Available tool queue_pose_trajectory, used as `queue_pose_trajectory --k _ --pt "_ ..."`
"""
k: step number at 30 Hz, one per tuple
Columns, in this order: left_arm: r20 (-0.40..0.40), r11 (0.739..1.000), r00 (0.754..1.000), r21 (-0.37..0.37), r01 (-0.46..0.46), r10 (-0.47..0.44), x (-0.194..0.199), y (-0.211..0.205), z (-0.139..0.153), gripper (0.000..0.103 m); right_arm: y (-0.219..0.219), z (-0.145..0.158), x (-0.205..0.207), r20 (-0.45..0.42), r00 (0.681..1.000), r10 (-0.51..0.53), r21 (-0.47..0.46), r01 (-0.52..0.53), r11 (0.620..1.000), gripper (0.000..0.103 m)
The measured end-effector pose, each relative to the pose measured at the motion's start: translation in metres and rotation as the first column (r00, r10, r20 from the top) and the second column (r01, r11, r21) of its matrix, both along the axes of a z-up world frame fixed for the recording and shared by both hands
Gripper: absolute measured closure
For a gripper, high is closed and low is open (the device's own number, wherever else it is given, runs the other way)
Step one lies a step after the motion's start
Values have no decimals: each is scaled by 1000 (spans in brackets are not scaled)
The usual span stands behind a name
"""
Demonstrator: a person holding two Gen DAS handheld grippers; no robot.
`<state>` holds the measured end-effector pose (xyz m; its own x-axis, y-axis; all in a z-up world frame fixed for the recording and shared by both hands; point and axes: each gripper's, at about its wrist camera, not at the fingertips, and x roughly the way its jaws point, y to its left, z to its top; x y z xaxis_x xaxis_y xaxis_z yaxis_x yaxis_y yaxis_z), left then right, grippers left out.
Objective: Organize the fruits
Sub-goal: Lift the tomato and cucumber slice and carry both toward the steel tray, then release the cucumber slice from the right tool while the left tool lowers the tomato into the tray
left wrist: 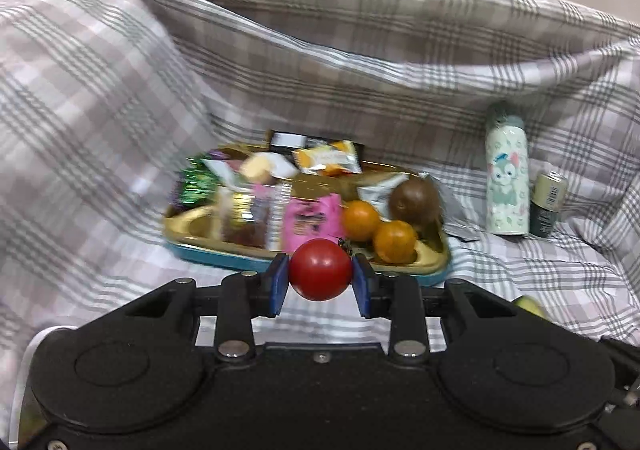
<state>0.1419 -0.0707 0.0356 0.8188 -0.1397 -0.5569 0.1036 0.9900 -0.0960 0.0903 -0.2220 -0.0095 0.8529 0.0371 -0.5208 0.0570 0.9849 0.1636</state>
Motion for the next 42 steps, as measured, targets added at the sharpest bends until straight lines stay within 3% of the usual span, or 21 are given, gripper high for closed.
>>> queue_pose_trajectory --k 6,13,19,24,27,32,38,42 --pt "-18 995 995 21 -102 102 -28 42 6 61 40 2 -17 33 978 205 10 -205 979 67" --pt "-71 972 969 21 -234 235 -62 83 -2 61 71 -1 -30 27 938 346 51 -347 936 67" --pt "-113 958 952 31 -284 285 -85 99 -16 61 78 2 -34 37 923 383 82 -385 919 67" --pt "-103 954 949 25 -297 298 -101 105 -22 61 68 -3 -21 -3 920 391 256 -377 890 67" --pt "-77 950 947 32 -312 313 -107 107 -17 61 66 -6 -19 -15 923 385 285 -365 886 67" --pt "-99 946 941 60 -318 323 -114 112 -20 61 76 -7 -21 -9 926 377 209 -367 906 66" --pt "-151 936 925 21 -350 349 -110 122 -29 61 91 -9 -31 0 921 389 77 -388 919 66" --pt "-167 946 933 10 -323 320 -110 119 -31 60 98 -12 -35 -1 921 389 16 -389 921 66"
